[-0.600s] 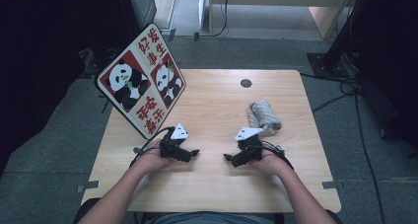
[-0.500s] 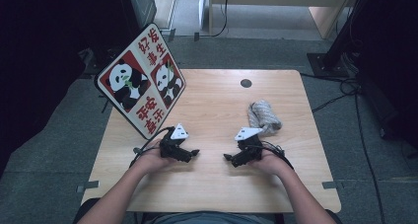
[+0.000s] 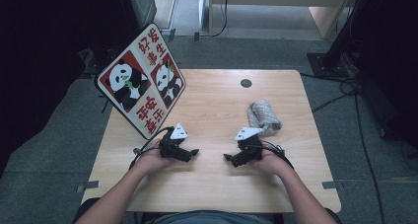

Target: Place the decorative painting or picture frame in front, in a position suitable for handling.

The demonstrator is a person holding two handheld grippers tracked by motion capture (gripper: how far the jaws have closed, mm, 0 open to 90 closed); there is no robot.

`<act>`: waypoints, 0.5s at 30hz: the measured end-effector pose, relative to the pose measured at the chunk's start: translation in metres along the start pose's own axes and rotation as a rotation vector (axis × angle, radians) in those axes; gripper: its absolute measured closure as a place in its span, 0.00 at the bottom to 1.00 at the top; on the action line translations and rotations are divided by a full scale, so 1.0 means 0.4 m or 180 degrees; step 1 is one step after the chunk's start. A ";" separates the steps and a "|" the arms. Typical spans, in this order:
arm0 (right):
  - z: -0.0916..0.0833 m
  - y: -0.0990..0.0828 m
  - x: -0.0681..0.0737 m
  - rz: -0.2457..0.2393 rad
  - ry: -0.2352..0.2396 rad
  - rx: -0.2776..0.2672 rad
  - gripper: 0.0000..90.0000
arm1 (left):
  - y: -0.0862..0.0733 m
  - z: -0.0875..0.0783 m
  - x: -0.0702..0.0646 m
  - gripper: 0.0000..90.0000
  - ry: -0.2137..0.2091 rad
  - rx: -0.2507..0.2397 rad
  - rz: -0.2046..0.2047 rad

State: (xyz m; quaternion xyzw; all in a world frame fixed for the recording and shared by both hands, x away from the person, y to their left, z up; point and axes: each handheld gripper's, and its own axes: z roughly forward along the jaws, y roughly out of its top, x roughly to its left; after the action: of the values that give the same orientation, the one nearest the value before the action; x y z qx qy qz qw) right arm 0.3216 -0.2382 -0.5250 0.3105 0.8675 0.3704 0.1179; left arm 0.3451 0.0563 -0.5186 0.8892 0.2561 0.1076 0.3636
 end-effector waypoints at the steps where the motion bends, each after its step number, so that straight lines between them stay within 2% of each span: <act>1: 0.000 0.000 0.000 0.0000 0.0004 -0.0002 0.02 | 0.000 0.000 -0.002 0.15 0.0018 0.0002 -0.0019; 3: 0.000 0.000 -0.001 -0.0008 0.0014 0.0001 0.02 | -0.001 0.000 -0.003 0.15 0.0025 -0.0004 -0.0034; 8: 0.001 0.001 -0.003 -0.0020 0.0013 0.0001 0.02 | -0.004 -0.005 0.004 0.15 -0.0026 0.0008 0.0027; 11: 0.003 0.003 -0.004 -0.0025 0.0008 0.0007 0.01 | 0.001 -0.009 0.003 0.16 0.0001 0.0095 -0.0011; 15: 0.003 0.003 -0.004 -0.0019 0.0003 0.0009 0.01 | 0.009 -0.018 0.005 0.17 -0.0068 0.0172 -0.0051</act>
State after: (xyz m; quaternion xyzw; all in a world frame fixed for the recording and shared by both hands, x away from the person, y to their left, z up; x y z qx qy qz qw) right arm 0.3239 -0.2378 -0.5251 0.3078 0.8690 0.3689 0.1182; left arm 0.3453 0.0593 -0.5110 0.8977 0.2620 0.0882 0.3431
